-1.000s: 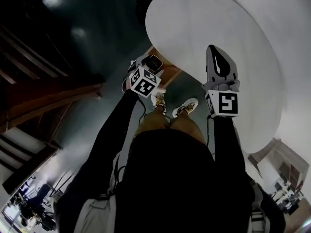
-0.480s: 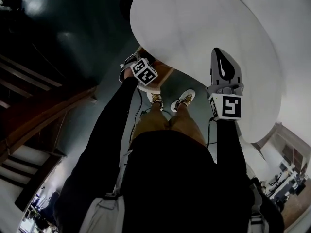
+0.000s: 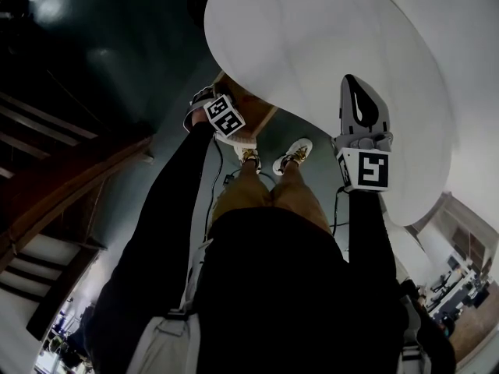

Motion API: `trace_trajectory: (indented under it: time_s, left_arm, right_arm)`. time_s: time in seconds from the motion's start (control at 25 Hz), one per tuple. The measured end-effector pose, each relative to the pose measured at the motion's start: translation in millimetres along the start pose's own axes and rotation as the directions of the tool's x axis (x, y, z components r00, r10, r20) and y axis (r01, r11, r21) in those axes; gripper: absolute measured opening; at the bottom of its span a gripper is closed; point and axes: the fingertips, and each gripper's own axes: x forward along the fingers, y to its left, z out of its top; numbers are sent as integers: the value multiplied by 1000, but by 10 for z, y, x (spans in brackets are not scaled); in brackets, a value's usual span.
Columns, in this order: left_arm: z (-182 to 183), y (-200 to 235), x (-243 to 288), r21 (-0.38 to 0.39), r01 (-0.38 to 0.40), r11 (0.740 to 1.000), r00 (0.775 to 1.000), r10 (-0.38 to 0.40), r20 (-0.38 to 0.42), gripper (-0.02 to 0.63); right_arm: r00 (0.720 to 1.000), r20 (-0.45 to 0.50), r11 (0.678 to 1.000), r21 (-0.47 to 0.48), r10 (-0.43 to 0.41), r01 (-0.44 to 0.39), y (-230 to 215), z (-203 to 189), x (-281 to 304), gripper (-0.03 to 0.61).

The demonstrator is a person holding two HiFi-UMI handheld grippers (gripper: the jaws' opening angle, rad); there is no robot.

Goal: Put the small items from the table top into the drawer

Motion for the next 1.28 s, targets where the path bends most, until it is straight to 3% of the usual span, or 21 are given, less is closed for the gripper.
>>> trace_trajectory:
  time_s: [0.56,0.8,0.92,1.12,1.28]
  left_arm:
    - [-20,93,-170,-1,-41,999,998,41,41,347]
    - [126,250,-541,-69,-104,992,986,112,126,347]
    - [219,315,-849,-139,-132,982,968,157,194,347]
    - [384,366,-1430,-248,-156,956,921,232,314,347]
    - [668,474,-1927,-297,-162,941,861,281,423,347]
  right_arm:
    - [999,28,1000,-21,21,-21,137,98,38,28]
    - [998,68,1000,-23,14,-12,177,242,12,28]
    - [995,95,1000,-17,6,-5,216,335,-5,28]
    - [990,139,1000,-5,-14,14,256,505,-43,28]
    - [984,175,1000,-6,-25,26,273,623,-82,28]
